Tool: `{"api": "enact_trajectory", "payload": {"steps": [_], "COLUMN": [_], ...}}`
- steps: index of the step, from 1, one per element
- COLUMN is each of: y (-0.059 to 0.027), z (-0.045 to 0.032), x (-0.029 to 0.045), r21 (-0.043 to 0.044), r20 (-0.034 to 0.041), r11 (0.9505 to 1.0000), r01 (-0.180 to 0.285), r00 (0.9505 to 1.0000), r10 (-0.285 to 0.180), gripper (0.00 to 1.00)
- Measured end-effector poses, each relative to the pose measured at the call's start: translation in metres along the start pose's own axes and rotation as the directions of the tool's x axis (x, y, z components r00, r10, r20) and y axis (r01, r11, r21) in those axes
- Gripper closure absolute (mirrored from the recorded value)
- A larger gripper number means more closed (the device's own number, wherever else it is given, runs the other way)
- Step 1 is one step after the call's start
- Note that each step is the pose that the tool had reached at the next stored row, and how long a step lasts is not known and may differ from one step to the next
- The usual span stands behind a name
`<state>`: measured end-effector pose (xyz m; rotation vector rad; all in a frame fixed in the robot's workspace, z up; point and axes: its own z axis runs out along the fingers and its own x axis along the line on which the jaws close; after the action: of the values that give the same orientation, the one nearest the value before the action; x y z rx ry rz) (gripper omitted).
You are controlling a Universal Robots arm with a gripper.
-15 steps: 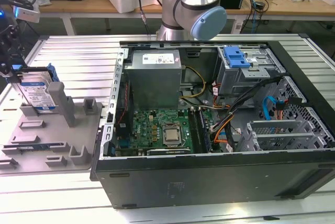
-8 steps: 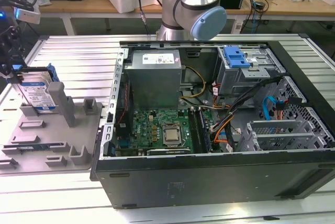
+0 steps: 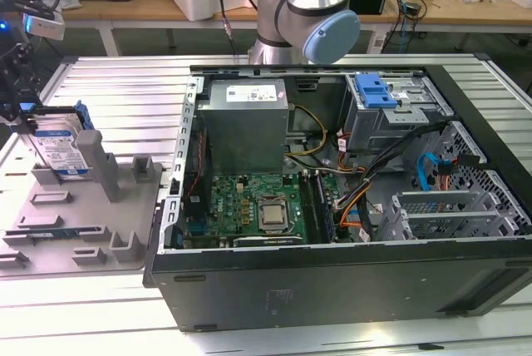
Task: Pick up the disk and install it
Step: 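Pick up the disk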
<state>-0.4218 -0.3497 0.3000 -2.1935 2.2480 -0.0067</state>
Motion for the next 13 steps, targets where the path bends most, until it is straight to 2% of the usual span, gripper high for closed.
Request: {"api": "enact_trajectory", "payload": {"steps": [5,6,7,13], "y": [0.0,0.0001,0.0001,0.0001], "z": [0.0002,0.0003,0.0004,0.0013], "x": [0.0,0.0,0.0,0.0], "r21": [0.0001,0.0001,0.0002,0.0], "r20": [0.0,0.0,0.0,-0.0006], "r11": [1.0,1.0,1.0,1.0], "r01": [0.0,0.0,0.0,0.0], "r00": [1.0,1.0,1.0,1.0], "r10": [0.0,0.0,0.0,0.0], "gripper": [0.5,0.52,0.59,0.59]}}
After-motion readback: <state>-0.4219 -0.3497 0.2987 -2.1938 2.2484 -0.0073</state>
